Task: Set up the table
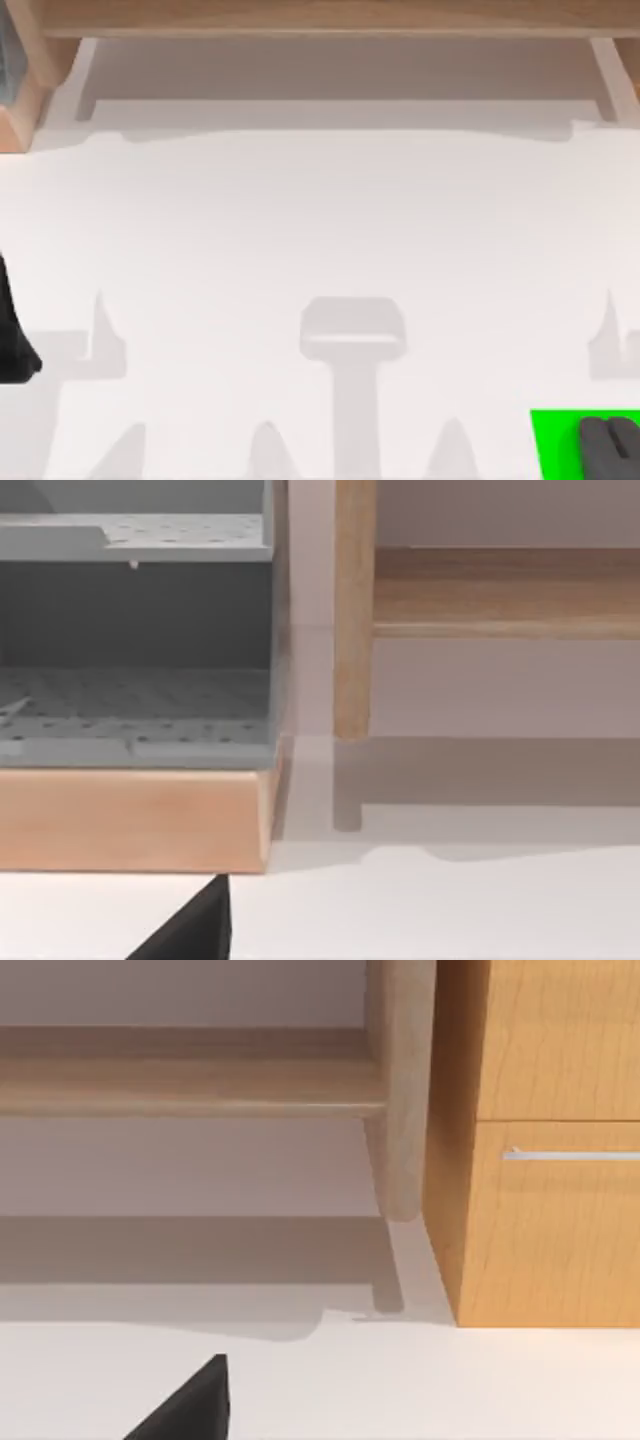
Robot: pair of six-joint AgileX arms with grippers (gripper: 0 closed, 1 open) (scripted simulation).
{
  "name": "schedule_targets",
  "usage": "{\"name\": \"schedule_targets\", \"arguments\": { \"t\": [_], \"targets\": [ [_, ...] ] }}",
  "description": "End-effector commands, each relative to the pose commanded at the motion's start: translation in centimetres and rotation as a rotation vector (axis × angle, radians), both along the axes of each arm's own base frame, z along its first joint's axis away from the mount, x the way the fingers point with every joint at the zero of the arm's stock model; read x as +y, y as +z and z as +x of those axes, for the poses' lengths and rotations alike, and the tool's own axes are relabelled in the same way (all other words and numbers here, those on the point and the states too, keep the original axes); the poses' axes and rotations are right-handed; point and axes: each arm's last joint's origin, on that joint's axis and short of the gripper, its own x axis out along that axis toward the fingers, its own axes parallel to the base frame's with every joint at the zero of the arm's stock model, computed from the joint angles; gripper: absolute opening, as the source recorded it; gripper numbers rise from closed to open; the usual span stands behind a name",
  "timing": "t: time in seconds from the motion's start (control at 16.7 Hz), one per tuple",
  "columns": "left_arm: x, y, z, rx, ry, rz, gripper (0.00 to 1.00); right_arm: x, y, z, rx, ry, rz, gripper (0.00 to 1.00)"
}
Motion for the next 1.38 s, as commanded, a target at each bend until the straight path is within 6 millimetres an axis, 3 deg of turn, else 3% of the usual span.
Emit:
{"name": "schedule_targets", "arguments": {
  "t": [0.24, 0.36, 0.54, 0.72, 0.9, 1.08, 1.26, 1.38],
  "targets": [
    [0.0, 0.2, 0.0, 0.001, 0.0, 0.0, 1.0, 0.0, 0.0, 0.0, 0.0, 0.0, 0.0, 1.0],
    [-0.1, 1.5, 0.1, 0.004, 0.0, -0.001, 1.0, 0.0, 0.0, 0.0, 0.0, 0.0, 0.0, 1.0],
    [-0.5, 5.5, 0.6, 0.012, 0.0, -0.004, 1.0, 0.0, 0.0, 0.0, 0.0, 0.0, 0.0, 1.0],
    [-1.1, 11.5, 2.4, 0.007, -0.001, -0.009, 1.0, 0.0, 0.0, 0.0, 0.0, 0.0, 0.0, 1.0],
    [-2.4, 18.7, 5.8, -0.023, -0.003, -0.02, 1.0, 0.0, 0.0, 0.0, 0.0, 0.0, 0.0, 1.0],
    [-4.6, 24.9, 10.5, -0.056, -0.006, -0.036, 1.0, 0.0, 0.0, 0.0, 0.0, 0.0, 0.0, 1.0],
    [-7.9, 28.9, 15.8, -0.073, -0.009, -0.048, 1.0, 0.0, 0.0, 0.0, 0.0, 0.0, 0.0, 1.0],
    [-10.4, 30.1, 19.3, -0.071, -0.011, -0.05, 1.0, 0.0, 0.0, 0.0, 0.0, 0.0, 0.0, 1.0]
  ]
}}
